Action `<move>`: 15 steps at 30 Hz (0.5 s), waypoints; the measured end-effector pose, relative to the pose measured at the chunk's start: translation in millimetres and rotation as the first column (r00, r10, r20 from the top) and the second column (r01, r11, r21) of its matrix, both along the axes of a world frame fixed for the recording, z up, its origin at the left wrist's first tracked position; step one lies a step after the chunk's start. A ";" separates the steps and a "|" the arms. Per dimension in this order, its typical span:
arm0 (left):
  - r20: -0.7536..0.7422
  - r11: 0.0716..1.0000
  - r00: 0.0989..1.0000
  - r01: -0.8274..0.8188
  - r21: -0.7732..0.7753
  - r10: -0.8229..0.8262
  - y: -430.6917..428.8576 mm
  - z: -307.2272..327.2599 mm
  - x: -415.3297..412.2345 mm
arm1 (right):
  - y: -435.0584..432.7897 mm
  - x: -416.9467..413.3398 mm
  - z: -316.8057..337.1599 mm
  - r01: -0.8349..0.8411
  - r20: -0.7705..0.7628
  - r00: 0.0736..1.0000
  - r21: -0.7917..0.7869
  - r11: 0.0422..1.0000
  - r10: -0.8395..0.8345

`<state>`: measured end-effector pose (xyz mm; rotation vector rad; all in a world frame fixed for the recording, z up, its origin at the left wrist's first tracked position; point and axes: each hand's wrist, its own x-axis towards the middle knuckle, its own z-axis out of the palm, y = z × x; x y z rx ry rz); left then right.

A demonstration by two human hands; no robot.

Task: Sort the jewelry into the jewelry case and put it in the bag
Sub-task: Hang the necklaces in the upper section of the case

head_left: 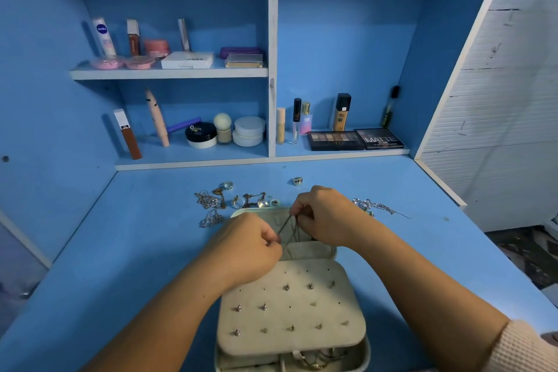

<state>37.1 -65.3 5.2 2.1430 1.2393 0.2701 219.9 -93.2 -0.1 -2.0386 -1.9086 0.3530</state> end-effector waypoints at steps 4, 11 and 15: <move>0.064 0.999 0.998 0.022 -0.044 -0.020 0.2 3.3 -1.3 | 0.4 -0.5 0.9 0.017 -0.003 1.000 -0.021 1.000 -0.017; 0.119 0.970 0.988 0.123 -0.212 -0.100 1.7 12.1 -5.3 | -2.8 -1.6 4.9 0.021 0.022 1.000 -0.057 0.998 -0.020; 0.111 0.988 0.987 0.125 -0.089 -0.115 6.3 9.1 -5.0 | -18.4 0.2 12.3 -0.044 0.038 0.998 -0.083 0.996 0.047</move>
